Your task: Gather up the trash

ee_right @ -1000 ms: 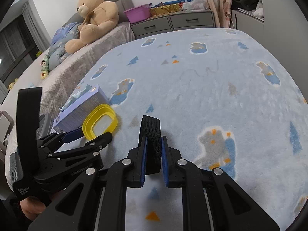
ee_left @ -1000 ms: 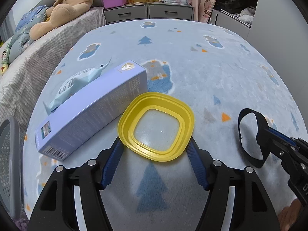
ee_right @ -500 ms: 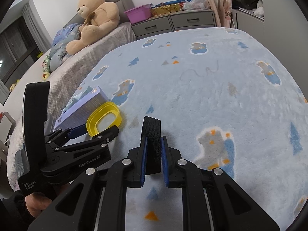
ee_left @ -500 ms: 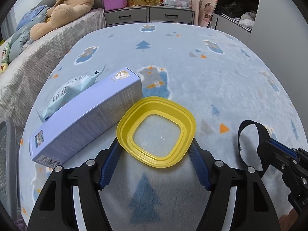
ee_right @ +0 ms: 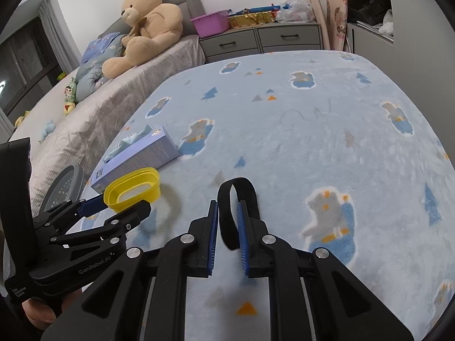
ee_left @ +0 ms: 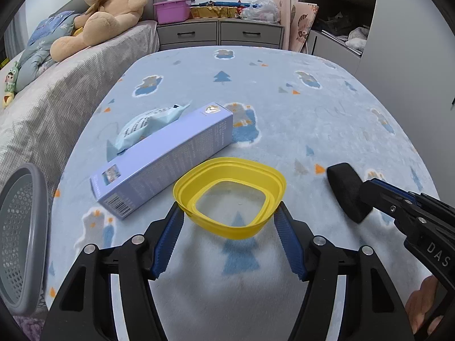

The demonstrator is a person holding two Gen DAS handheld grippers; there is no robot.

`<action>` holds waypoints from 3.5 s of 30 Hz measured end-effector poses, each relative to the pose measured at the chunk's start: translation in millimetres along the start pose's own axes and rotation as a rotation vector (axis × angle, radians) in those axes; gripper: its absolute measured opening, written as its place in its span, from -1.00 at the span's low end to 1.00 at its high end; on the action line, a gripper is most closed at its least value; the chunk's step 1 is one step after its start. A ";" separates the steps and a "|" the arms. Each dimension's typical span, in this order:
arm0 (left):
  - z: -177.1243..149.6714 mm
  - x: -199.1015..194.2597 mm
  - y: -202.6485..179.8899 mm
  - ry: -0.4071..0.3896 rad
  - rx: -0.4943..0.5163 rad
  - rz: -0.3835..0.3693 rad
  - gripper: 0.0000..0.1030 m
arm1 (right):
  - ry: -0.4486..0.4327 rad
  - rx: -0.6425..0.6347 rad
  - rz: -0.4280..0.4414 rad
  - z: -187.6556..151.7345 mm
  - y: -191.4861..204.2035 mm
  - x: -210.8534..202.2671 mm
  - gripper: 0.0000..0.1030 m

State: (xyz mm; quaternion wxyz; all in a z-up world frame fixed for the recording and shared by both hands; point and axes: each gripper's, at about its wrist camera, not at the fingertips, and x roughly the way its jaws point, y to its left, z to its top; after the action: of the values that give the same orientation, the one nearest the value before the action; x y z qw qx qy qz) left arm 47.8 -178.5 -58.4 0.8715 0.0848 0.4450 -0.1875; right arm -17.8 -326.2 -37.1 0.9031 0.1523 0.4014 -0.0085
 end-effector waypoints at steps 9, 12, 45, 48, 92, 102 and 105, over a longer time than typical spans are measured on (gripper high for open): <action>-8.7 -42.2 32.4 -0.073 -0.033 0.011 0.23 | -0.021 -0.031 0.005 -2.1 33.0 -12.1 -0.72; -11.5 -56.1 49.3 -0.096 -0.053 0.023 0.23 | -0.031 -0.052 0.011 -2.2 50.2 -15.0 -0.72; -47.4 -104.0 176.9 -0.163 -0.195 0.146 0.23 | 0.053 -0.058 -0.252 -14.5 48.8 47.5 -0.89; -50.1 -105.3 188.3 -0.164 -0.210 0.155 0.23 | 0.031 -0.067 -0.218 -12.6 64.2 39.3 -0.89; -78.7 -91.2 344.8 -0.098 -0.415 0.355 0.38 | 0.092 -0.447 0.303 -9.3 369.5 103.3 -0.13; -79.9 -92.6 347.7 -0.102 -0.435 0.368 0.39 | 0.087 -0.423 0.286 -9.7 362.4 101.6 -0.13; -79.8 -91.9 348.6 -0.100 -0.435 0.366 0.39 | 0.087 -0.409 0.280 -10.7 358.7 100.6 -0.10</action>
State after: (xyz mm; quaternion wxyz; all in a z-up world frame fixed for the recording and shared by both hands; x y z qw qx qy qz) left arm 79.7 188.7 -37.9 0.9094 -0.0343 0.4087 0.0689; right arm 92.0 29.5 -20.8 0.8894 0.0205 0.4082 0.2045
